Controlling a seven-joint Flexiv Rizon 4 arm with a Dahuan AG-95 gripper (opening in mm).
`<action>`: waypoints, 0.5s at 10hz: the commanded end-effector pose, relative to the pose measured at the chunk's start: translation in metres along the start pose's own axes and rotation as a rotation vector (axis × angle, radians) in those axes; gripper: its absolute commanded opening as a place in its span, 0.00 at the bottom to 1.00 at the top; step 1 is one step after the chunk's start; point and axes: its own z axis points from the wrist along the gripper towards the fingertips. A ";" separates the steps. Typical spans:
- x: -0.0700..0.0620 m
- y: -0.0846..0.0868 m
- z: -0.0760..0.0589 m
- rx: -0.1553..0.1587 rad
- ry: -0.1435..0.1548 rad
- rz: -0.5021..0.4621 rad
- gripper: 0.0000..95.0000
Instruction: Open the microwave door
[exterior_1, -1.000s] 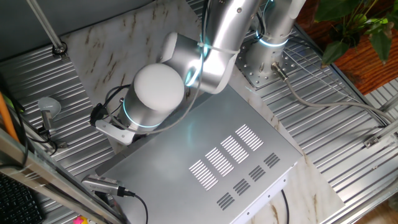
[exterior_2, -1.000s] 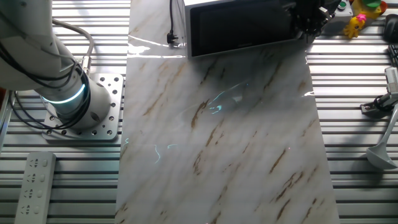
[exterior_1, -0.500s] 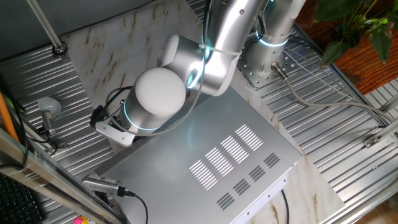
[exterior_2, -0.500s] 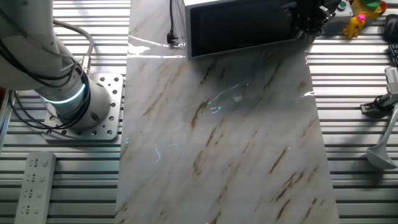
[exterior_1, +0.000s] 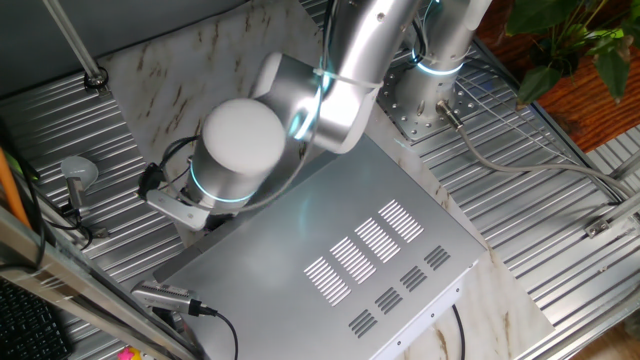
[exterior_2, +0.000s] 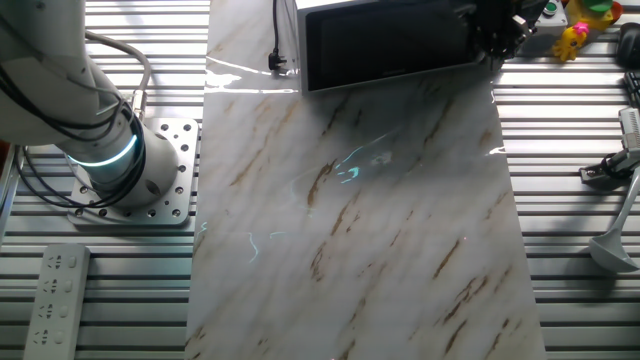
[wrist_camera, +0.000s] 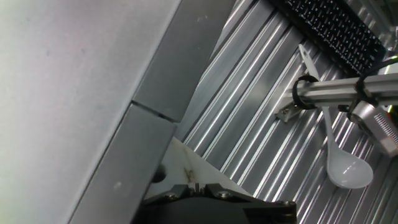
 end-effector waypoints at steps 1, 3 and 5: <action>-0.003 0.015 0.001 -0.036 -0.011 0.001 0.00; -0.003 0.015 0.001 -0.042 -0.013 -0.002 0.00; -0.003 0.015 0.001 -0.031 -0.015 -0.003 0.00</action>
